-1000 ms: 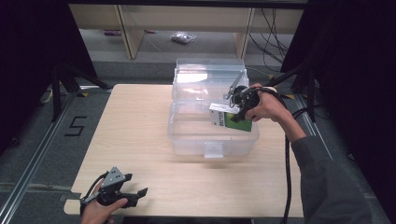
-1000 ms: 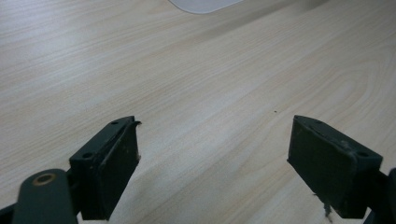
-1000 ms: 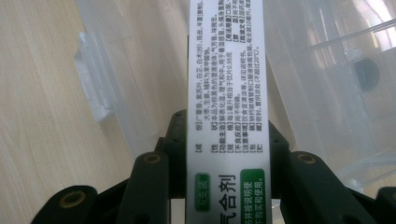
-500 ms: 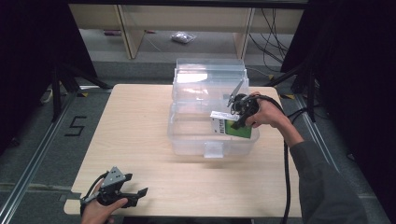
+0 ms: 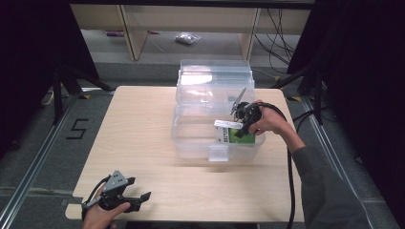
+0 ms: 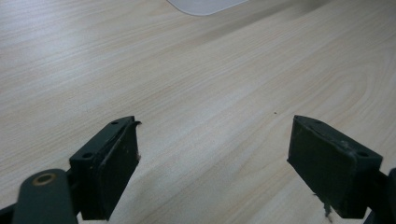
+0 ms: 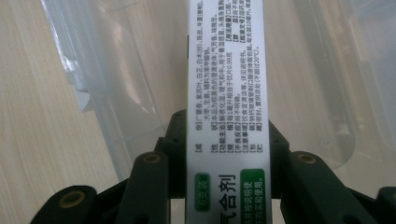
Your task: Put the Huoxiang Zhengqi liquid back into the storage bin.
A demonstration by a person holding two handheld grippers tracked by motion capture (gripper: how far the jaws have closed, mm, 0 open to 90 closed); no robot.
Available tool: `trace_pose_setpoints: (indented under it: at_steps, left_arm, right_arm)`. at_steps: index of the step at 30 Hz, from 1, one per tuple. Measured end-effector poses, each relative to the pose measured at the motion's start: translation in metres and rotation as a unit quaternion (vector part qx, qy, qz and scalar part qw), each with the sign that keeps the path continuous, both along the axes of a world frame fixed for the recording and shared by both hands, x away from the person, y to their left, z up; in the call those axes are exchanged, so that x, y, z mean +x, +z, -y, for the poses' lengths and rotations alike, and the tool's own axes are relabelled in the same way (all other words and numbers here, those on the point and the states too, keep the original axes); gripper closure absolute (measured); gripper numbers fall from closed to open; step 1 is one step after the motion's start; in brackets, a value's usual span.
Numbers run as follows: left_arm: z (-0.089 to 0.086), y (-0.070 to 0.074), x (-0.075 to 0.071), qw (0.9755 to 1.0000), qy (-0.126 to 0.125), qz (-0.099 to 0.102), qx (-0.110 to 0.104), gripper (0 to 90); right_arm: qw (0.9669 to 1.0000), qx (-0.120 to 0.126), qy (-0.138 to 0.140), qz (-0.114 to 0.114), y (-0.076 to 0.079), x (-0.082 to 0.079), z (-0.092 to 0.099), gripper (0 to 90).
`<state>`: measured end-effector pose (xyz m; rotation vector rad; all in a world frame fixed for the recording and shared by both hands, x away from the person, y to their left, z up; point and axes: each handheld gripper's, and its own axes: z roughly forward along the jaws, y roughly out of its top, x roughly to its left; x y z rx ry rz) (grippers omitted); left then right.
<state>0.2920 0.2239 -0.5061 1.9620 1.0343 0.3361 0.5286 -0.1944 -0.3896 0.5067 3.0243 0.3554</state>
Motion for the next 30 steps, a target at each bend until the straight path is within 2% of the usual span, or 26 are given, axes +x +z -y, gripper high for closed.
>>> trace_pose_setpoints:
  at_steps: [3,4,11,13,16,17,21,26,27,29,30]
  left_arm:
    - [0.000,0.000,0.000,1.0000,-0.001,0.001,-0.001,15.6]
    - [0.000,0.000,0.000,1.0000,-0.001,-0.001,0.001,15.6]
    - [0.001,0.000,0.000,1.0000,0.002,-0.001,-0.001,15.6]
    - [0.000,0.001,-0.001,1.0000,0.002,-0.005,0.005,15.6]
    - [0.000,0.000,0.000,1.0000,-0.001,-0.001,0.000,15.6]
    - [0.001,0.000,0.000,1.0000,-0.001,0.000,-0.001,15.6]
    - [0.001,0.000,0.000,1.0000,0.000,-0.001,-0.003,15.6]
    - [0.001,0.000,0.000,1.0000,-0.001,-0.001,0.000,15.6]
    - [0.001,0.000,0.000,1.0000,0.002,-0.001,-0.002,15.6]
    - [0.001,0.000,0.000,1.0000,0.000,-0.001,-0.002,15.6]
    - [0.001,0.000,0.000,1.0000,0.000,0.000,-0.003,15.6]
  right_arm:
    - [1.0000,-0.002,-0.006,0.000,-0.005,0.000,0.002,64.5]
    - [1.0000,-0.001,0.000,-0.003,-0.008,0.001,0.003,64.4]
    - [0.9999,-0.011,-0.005,-0.008,-0.012,0.001,0.005,64.2]
    - [0.9999,-0.009,0.000,-0.009,-0.013,0.002,0.005,64.2]
    - [0.9998,-0.005,0.003,-0.017,-0.017,0.003,0.007,64.0]
    - [0.9999,-0.003,0.011,-0.012,-0.019,0.004,0.008,63.9]
    - [0.9998,0.006,0.014,-0.014,-0.021,0.004,0.010,63.6]
    - [0.9998,0.002,0.016,-0.015,-0.022,0.005,0.011,63.1]
    - [0.9994,0.003,0.032,-0.013,-0.022,0.005,0.011,62.8]
    - [0.9993,0.002,0.036,-0.012,-0.022,0.005,0.011,62.6]
    - [0.9995,-0.009,0.027,-0.011,-0.022,0.003,0.010,62.3]
